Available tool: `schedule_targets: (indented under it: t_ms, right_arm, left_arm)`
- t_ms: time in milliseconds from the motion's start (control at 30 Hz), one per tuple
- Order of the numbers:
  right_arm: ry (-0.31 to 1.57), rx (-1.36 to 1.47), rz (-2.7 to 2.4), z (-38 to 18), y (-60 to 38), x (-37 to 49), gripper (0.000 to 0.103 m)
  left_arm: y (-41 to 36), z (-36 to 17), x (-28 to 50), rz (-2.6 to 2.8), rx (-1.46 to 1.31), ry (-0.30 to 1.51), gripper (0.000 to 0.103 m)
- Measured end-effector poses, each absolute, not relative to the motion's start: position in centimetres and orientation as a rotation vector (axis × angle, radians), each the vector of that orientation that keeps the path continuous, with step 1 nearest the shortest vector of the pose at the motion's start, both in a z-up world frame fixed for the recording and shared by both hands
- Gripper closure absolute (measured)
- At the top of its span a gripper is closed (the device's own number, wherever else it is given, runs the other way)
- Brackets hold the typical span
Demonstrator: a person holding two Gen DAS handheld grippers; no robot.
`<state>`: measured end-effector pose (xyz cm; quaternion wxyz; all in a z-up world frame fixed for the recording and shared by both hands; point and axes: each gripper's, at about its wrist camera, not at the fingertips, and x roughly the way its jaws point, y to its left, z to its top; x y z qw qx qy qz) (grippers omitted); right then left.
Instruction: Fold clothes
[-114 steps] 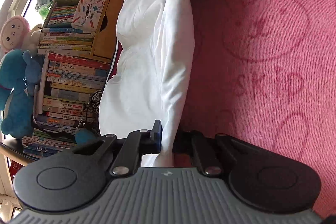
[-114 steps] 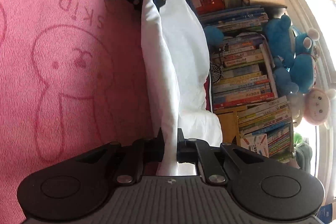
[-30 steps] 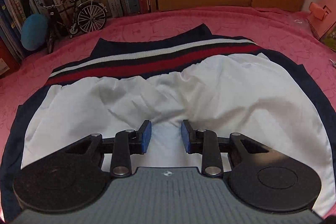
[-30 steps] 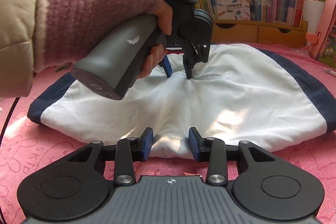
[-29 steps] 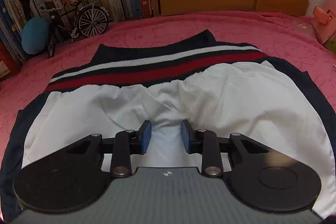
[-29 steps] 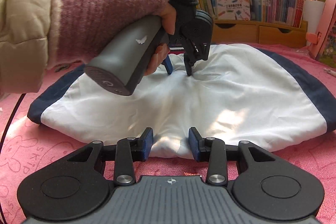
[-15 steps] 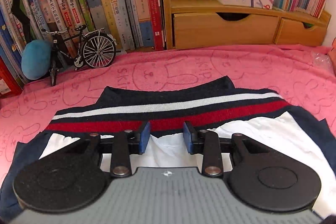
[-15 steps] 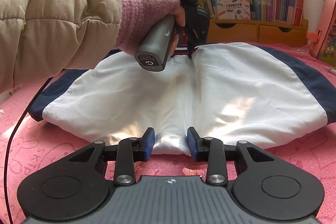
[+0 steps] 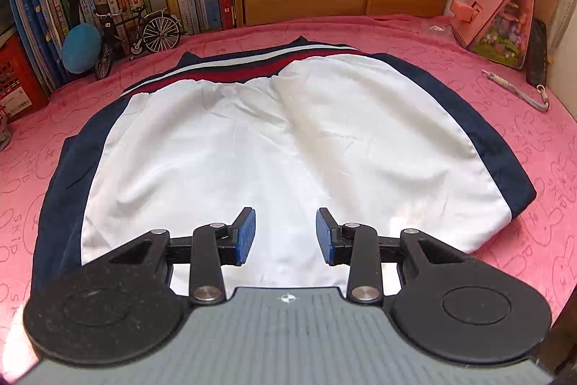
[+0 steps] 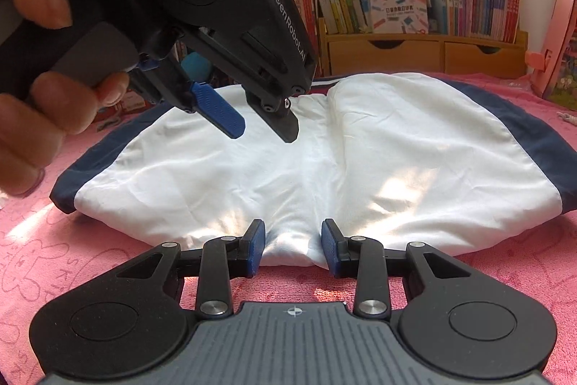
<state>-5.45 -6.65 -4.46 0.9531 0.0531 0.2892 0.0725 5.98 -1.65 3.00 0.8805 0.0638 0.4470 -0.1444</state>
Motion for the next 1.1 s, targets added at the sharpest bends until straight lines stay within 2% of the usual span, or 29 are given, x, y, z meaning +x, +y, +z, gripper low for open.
schedule_targets:
  t_ms: [233,433,1100]
  right_arm:
    - [0.588,0.102,0.144,-4.5,-6.6,-5.4,0.068]
    - [0.587,0.099,0.144,-4.5,-6.5,-5.4,0.068]
    - [0.589,0.092,0.144,-4.5,-6.3,-5.6,0.068]
  left_arm:
    - [-2.4,2.3,6.6,-0.361,0.104,1.031,0.068]
    - [-4.0,-1.2,7.8,-0.315,0.153,1.172,0.069]
    - [-4.7,-2.2,20.6,-0.097,0.052,0.994,0.065]
